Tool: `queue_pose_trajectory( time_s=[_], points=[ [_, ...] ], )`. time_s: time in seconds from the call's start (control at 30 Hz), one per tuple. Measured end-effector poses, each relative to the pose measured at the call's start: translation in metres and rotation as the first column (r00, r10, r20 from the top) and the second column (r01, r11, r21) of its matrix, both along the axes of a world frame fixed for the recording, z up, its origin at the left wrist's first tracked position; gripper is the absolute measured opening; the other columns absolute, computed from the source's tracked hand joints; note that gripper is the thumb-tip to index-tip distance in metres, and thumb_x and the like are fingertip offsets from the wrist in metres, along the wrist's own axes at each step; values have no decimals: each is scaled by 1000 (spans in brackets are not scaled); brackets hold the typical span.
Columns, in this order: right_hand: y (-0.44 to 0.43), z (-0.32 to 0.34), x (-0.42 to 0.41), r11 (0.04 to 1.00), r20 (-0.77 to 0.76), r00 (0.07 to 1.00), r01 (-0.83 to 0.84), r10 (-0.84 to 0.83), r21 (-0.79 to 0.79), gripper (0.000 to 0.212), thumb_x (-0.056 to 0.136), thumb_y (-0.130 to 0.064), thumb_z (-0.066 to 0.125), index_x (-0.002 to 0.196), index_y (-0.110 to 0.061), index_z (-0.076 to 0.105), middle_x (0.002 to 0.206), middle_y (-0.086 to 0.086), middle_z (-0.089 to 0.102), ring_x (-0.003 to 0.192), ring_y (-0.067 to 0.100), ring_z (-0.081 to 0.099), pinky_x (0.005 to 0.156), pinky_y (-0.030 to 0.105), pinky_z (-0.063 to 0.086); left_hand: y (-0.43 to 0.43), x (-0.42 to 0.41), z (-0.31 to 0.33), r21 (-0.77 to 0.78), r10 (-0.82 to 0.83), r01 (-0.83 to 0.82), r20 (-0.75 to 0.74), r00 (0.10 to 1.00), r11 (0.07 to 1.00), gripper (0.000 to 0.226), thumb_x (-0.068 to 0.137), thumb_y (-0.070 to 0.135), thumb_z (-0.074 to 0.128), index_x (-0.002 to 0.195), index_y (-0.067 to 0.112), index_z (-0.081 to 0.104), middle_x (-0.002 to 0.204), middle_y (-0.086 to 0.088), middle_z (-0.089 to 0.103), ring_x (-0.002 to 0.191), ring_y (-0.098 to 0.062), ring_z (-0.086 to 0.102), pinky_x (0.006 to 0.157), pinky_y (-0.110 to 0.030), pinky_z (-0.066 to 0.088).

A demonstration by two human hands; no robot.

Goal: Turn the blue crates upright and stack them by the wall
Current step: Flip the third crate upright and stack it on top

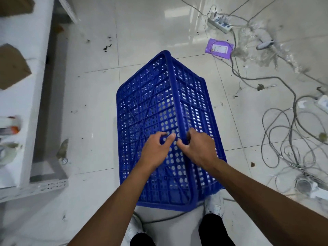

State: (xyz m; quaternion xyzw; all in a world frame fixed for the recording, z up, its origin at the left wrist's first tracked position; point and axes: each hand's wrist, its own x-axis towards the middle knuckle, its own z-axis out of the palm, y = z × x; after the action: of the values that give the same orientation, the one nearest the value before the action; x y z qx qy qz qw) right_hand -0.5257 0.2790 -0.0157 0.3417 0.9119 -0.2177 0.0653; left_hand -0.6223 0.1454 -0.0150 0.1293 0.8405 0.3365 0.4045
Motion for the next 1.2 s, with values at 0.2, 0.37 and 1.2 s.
queue_pose_trajectory(
  time_s=[0.2, 0.37, 1.2],
  points=[
    [-54, 2, -32, 972, -112, 973, -213, 202, -98, 35, 98, -48, 42, 109, -16, 52, 85, 0, 66, 65, 21, 60, 58, 35, 45, -40, -24, 1, -38, 111, -112, -4, 994, 993, 91, 75, 88, 48, 139, 24, 51, 147, 0, 49, 126, -19, 54, 106, -44, 46],
    [-90, -2, -56, 924, -123, 942, -332, 313, -188, 37, 100, -48, 39, 125, -22, 46, 110, 1, 65, 79, 23, 60, 64, 33, 40, -81, -45, -3, -123, 231, -233, -28, 972, 965, 100, 78, 82, 55, 154, 21, 34, 158, -4, 39, 138, -26, 47, 110, -43, 41],
    [-61, -58, -52, 763, 246, 938, 343, -245, -548, 47, 100, -38, 54, 134, -8, 45, 127, 14, 61, 105, 28, 62, 89, 39, 51, -221, -82, -60, -352, 326, -307, -7, 945, 884, 30, 102, 22, 44, 127, 11, 56, 119, -10, 65, 96, -27, 63, 83, -36, 52]
  ],
)
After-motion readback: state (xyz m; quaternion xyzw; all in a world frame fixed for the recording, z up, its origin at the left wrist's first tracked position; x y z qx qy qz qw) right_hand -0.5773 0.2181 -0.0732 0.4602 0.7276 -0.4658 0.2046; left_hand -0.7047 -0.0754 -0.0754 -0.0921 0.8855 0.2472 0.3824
